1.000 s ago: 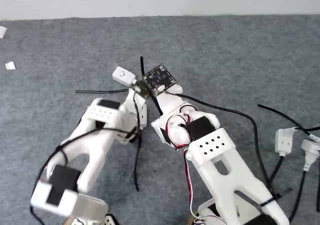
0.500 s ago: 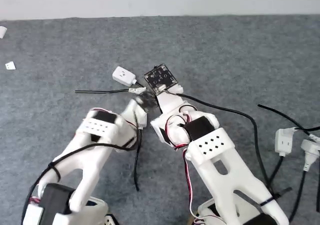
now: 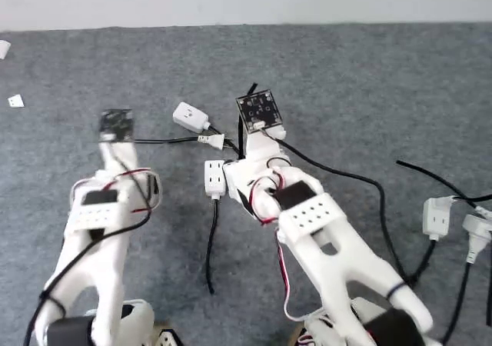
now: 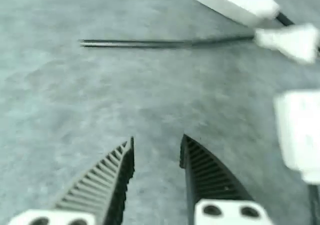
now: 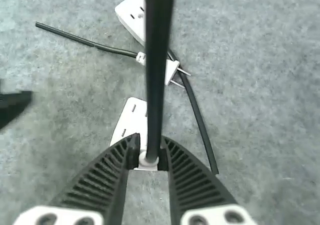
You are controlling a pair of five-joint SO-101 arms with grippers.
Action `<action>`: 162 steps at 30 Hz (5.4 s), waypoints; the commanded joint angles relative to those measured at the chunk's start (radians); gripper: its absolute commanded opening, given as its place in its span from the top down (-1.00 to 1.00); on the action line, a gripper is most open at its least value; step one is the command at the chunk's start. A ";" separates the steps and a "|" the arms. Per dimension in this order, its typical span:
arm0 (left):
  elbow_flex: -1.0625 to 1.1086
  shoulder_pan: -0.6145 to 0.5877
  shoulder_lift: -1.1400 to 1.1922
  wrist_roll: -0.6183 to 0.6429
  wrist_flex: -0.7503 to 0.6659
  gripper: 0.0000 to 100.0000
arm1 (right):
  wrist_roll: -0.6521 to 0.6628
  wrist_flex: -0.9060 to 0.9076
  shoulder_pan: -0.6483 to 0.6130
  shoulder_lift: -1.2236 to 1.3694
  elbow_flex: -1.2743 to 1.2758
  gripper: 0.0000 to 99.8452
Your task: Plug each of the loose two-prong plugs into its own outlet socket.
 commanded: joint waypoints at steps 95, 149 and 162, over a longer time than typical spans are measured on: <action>0.045 -0.038 -0.112 0.017 -0.068 0.71 | 0.040 0.136 0.021 0.481 -0.545 0.98; 0.045 -0.034 -0.109 -0.043 -0.068 0.71 | 0.046 0.079 -0.035 0.572 -0.620 0.98; 0.045 -0.034 -0.109 -0.043 -0.066 0.71 | 0.031 0.079 -0.053 0.573 -0.601 0.98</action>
